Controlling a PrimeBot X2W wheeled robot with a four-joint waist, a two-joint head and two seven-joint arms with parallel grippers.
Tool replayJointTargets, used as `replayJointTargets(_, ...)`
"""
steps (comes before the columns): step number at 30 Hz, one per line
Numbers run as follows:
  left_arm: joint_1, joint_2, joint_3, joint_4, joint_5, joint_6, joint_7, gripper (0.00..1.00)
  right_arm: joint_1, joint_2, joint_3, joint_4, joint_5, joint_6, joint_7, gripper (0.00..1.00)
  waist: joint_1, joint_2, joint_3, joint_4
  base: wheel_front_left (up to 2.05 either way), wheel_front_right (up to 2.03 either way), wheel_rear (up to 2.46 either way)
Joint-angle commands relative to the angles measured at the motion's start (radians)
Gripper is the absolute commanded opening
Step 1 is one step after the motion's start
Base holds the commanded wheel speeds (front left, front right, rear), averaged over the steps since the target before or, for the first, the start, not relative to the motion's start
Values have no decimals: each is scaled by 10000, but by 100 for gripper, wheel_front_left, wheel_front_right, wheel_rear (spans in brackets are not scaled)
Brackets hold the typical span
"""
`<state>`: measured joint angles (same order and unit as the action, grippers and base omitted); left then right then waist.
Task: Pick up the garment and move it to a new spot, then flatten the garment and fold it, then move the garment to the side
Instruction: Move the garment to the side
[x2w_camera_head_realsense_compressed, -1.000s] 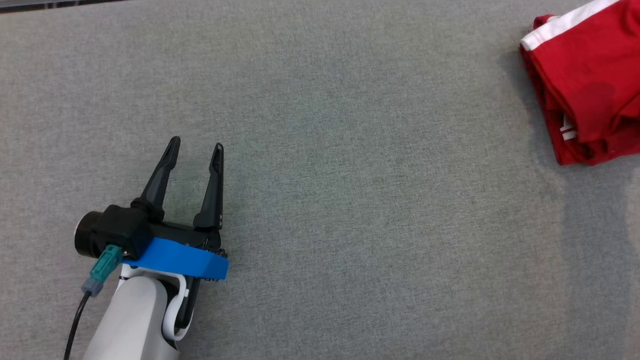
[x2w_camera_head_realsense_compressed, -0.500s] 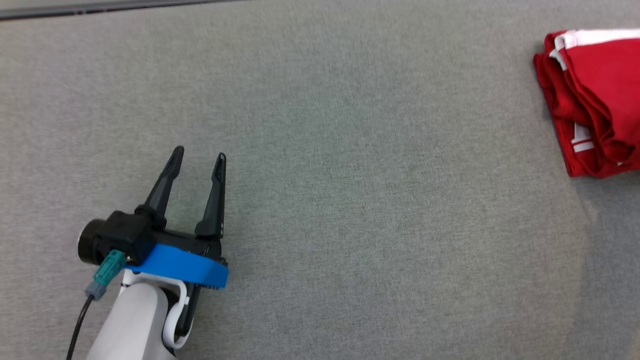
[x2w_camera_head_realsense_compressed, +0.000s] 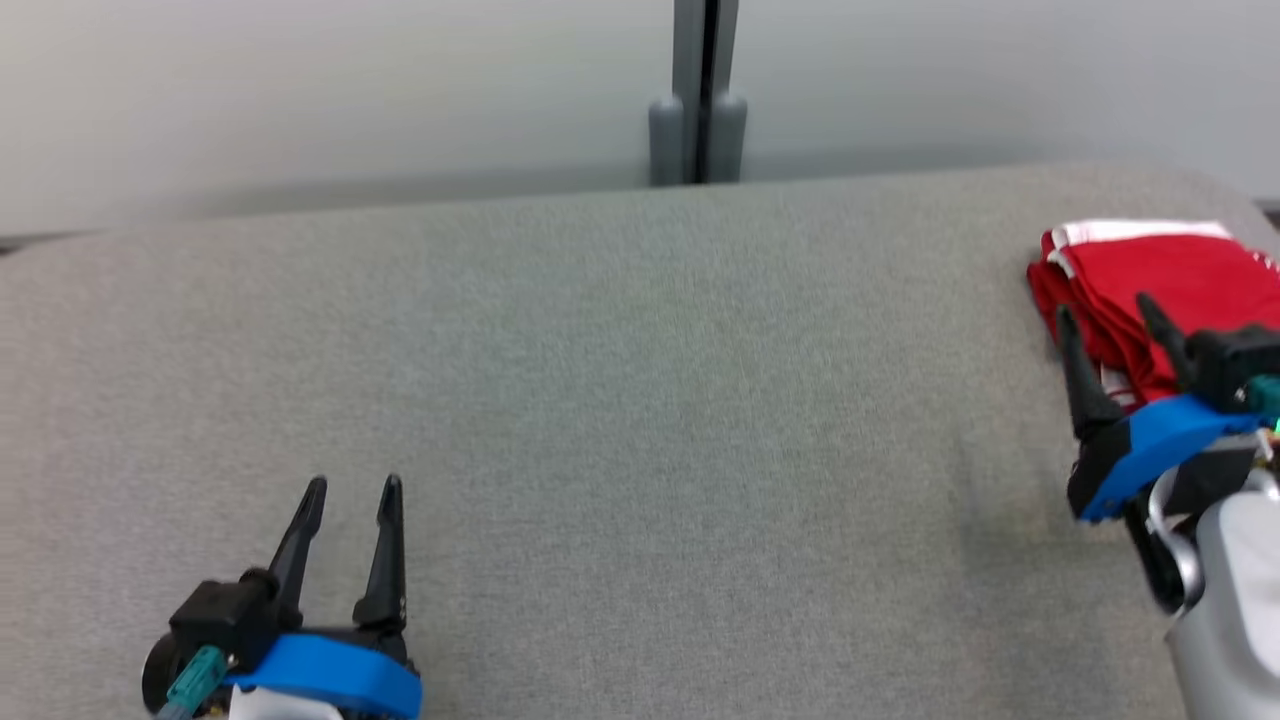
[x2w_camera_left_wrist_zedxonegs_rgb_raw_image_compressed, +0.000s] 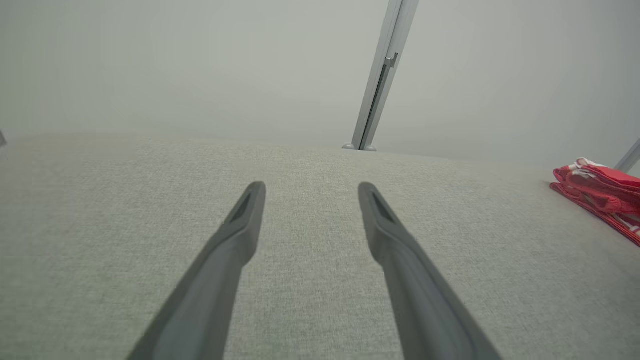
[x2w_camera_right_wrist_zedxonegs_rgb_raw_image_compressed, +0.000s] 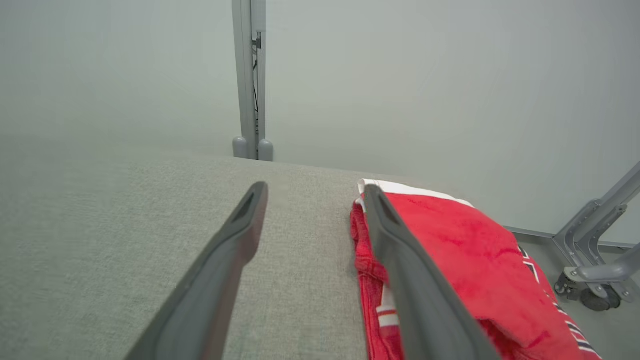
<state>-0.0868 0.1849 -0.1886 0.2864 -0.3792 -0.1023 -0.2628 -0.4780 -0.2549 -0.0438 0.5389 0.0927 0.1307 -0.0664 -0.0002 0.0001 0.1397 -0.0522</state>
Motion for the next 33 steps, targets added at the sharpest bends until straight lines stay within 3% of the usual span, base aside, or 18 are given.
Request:
replayJointTargets(1, 231, 32, 116, 11, -73, 64, -18, 100, 657, 108, 104, -584, 174, 1, 144, 100, 2, -1, -751, 266, 0, 0, 0)
replayJointTargets(12, 889, 158, 403, 126, -293, 39, -20, 100, 3629, 1446, -440, -3593, 434, 2, 646, 100, 2, -1, -1560, 799, 0, 0, 0)
replayJointTargets(21, 777, 100, 460, 358, -291, 9, -20, 100, 4762, 1950, -751, -4126, 351, 2, 469, 100, 2, -1, -1730, 772, 0, 0, 0)
replayJointTargets(33, 499, 96, 324, 759, -372, -94, -20, 100, 5017, 2052, -596, -4205, 507, 2, 602, 100, 2, -1, -1699, 540, 0, 0, 0)
